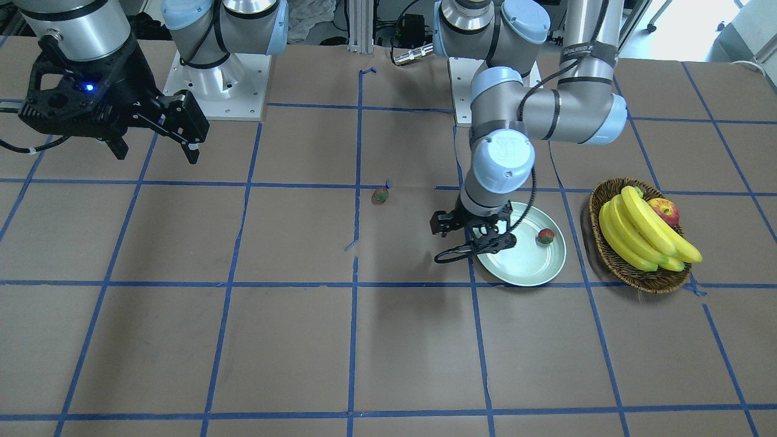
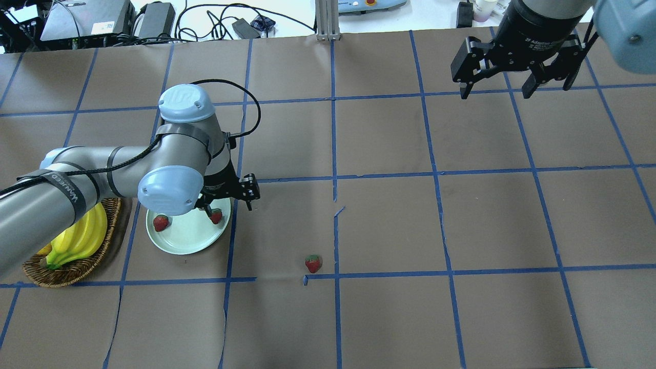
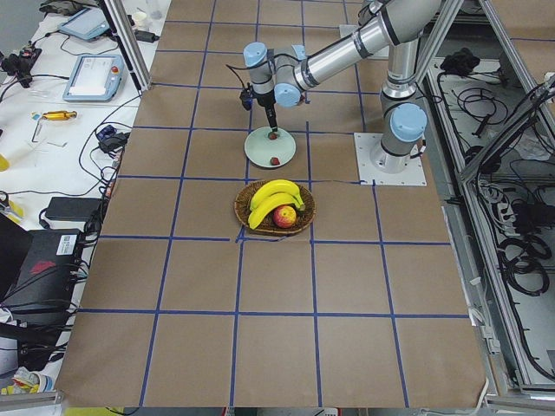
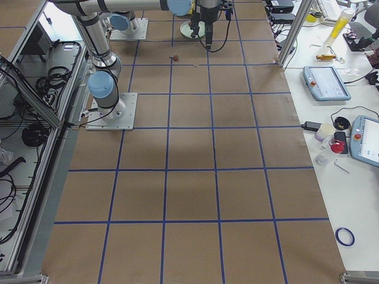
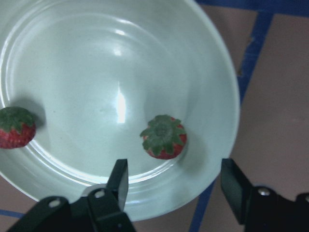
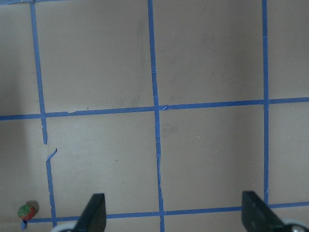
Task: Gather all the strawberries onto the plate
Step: 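Reach the left gripper to the last strawberry and grasp it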
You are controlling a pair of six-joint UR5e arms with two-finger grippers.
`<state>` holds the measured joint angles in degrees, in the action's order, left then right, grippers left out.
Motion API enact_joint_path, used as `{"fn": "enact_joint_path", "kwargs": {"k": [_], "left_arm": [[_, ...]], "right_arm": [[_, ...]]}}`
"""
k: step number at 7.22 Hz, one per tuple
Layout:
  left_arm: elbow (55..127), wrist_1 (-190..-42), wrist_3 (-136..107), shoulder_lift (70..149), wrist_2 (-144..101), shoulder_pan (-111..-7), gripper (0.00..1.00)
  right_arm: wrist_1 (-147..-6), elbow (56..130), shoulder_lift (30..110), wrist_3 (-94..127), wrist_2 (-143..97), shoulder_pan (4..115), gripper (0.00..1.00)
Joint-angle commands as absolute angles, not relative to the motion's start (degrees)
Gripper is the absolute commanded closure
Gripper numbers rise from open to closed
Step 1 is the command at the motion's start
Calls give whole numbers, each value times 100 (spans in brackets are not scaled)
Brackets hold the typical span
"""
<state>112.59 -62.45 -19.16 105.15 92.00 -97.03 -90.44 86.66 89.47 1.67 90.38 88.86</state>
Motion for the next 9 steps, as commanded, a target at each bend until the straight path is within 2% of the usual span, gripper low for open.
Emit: {"fn": "enact_joint_path", "kwargs": {"k": [1,4,5,7,8,9], "left_arm": [[11153,-6135,-3187,10643,8696,-10859,6],[11600,-5750,-3243,10723,8683,-11435,11],[11645,-5731,-3243,10723,8684,-11435,17],[11680,-5730,-3243,10792,8692,-11435,49],[11707,-5739,-3243,10793,8701,-11435,57],[11724,-5739,-3234,10802,8719,-11435,58]], "right_arm": [[-9044,8666,8947,167,9035,8886,0],[-9035,8666,8947,167,9044,8886,0],[-9035,8666,8947,167,9035,8886,0],[-9035,8666,8947,167,9044,8886,0],[-9035,8666,8947,167,9044,8886,0],[-9035,8666,8947,167,9044,8886,0]]}}
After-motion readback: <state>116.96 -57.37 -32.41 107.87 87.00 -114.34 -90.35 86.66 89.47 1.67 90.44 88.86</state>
